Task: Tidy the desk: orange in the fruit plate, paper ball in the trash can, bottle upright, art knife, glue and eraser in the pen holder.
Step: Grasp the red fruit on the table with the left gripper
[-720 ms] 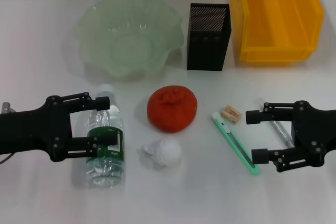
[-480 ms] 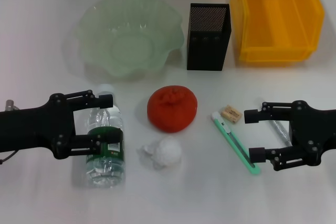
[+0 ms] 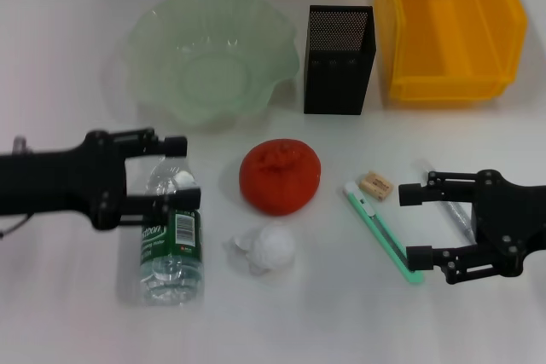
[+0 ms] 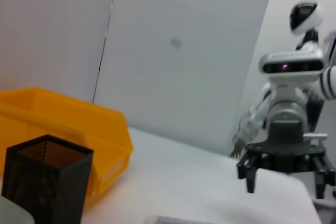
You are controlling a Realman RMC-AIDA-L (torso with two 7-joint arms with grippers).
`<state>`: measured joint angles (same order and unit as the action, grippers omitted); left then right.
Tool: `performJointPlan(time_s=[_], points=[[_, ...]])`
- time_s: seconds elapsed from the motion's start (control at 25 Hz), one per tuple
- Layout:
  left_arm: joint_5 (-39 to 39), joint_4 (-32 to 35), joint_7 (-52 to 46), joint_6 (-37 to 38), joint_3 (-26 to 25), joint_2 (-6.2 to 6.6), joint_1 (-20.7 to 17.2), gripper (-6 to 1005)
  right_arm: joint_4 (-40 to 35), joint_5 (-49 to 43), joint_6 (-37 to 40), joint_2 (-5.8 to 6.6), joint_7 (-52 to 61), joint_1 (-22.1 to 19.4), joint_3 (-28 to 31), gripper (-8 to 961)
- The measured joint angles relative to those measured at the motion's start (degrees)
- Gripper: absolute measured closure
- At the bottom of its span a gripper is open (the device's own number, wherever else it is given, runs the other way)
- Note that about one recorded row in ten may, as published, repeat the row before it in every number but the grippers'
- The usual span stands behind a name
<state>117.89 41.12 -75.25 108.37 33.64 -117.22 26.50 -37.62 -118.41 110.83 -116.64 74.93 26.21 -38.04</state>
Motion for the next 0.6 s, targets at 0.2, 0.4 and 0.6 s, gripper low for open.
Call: performJointPlan(time_s=[0.2,0.4,0.6], points=[[0.0,6.0,-7.9,-3.1,5.4,-0.14,3.2,222,0.3,0.0,-0.6,0.4,-0.1,-1.3,0.7,106],[4.6,9.5,-15.6,-13.4,16.0,-1.35,11.8,223,0.4,-0.1,-1.1,0.46,-0.5,-3.1,2.1,106],[6.7,5.3,-17.0,-23.7,24.7,-1.74,15.9,225,0.4,-0.1,-1.1,0.51,-0.6,-5.6,3.0,106]])
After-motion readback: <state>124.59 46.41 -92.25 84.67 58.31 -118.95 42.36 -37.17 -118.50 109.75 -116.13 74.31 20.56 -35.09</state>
